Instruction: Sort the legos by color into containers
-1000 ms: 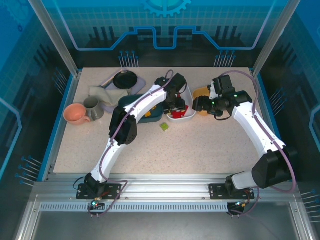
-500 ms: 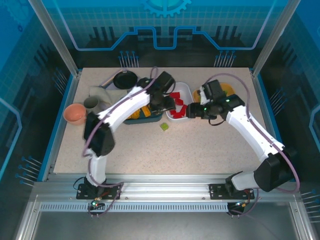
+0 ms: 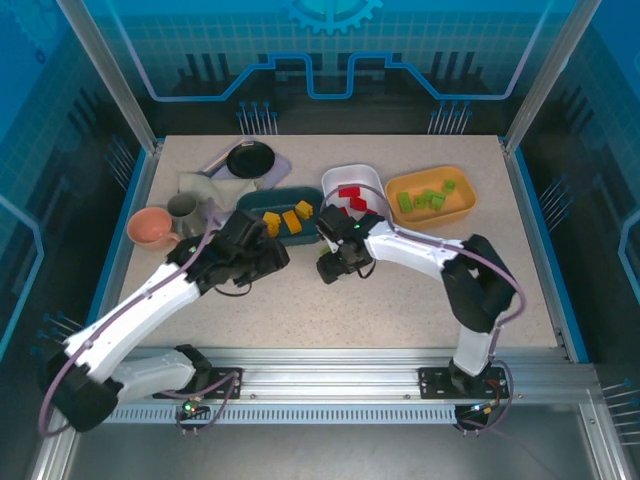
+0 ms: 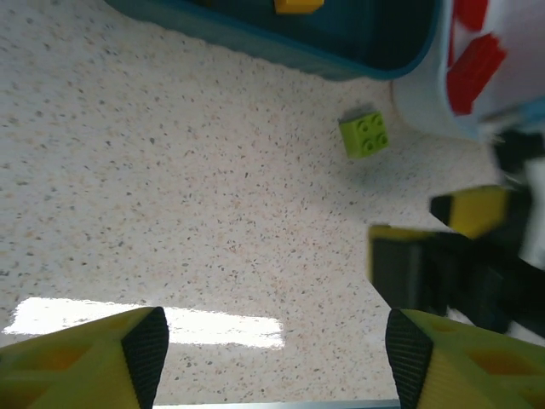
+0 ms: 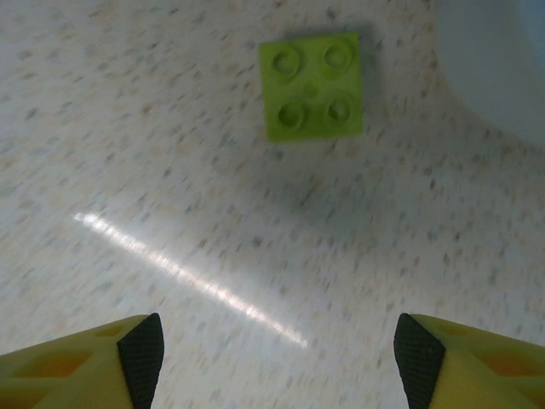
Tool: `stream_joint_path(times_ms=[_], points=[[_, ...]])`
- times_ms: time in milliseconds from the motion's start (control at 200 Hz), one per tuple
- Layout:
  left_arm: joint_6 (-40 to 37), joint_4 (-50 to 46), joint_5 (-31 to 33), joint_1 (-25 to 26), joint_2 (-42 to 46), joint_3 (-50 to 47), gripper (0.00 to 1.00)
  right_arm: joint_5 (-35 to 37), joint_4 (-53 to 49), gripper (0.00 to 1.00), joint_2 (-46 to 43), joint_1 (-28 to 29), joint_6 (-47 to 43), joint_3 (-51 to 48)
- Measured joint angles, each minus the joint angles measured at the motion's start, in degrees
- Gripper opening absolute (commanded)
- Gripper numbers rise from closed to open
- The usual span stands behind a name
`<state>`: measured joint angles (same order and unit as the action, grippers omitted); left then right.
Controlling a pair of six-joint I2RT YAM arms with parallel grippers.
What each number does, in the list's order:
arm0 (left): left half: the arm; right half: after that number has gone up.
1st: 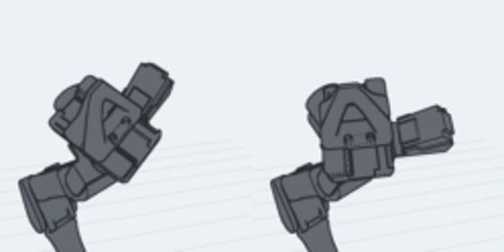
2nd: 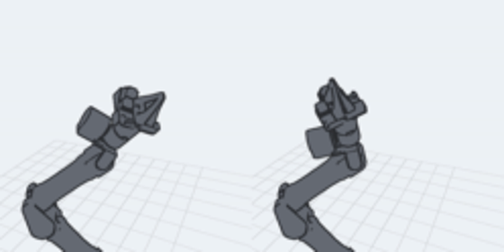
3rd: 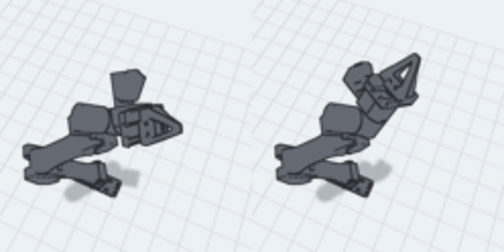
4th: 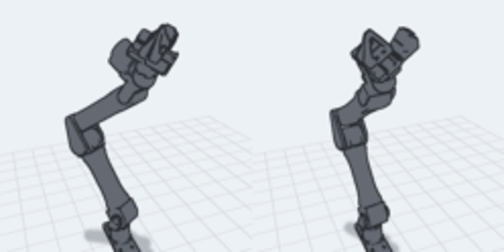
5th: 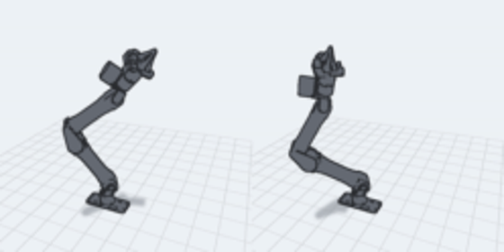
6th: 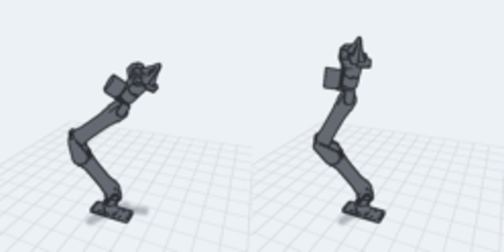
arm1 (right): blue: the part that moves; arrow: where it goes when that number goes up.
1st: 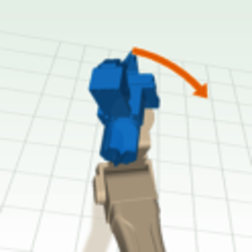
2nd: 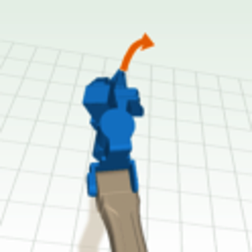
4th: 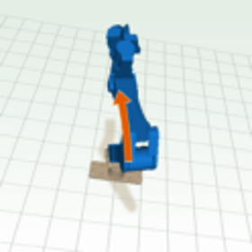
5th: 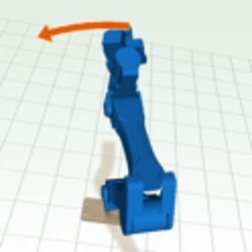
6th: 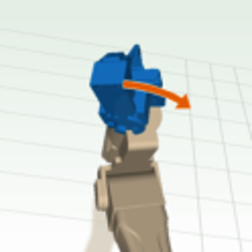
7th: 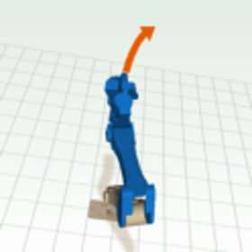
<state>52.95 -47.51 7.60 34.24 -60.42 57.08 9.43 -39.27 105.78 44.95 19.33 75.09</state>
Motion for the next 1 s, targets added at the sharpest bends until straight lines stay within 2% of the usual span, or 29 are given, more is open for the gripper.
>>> stream_joint_path(times_ms=[160,305,440,585,740,890,1000], points=[[1.16,-0.42,2.14,-0.33,10.73,-1.95,0.75,3.26,1.25,0.73,7.85,0.0,-2.14,6.54],[1.49,-2.49,3.61,-0.35,14.64,-2.62,0.75,4.87,1.6,0.7,12.57,-0.04,-3.58,10.67],[1.66,-4.02,4.22,-0.35,15.39,-2.62,0.75,5.46,1.66,0.63,15.19,-0.57,-4.35,12.79],[1.81,-5.51,4.72,-0.35,15.93,-2.62,0.75,5.11,1.9,0.47,16.2,-1.11,-4.94,14.03],[2.14,-6.23,4.94,-0.35,16.28,-2.6,0.75,4.5,2.1,0.34,16.39,-1.18,-4.81,14.23],[1.99,-5.95,4.98,-0.35,15.67,-2.56,0.75,4.5,2.05,0.29,15.61,-1.18,-4.15,13.62],[0.46,-4.55,3.65,-0.35,12.94,-1.44,0.75,4.52,1.16,0.29,11.54,-1.4,-3.1,10.84]])
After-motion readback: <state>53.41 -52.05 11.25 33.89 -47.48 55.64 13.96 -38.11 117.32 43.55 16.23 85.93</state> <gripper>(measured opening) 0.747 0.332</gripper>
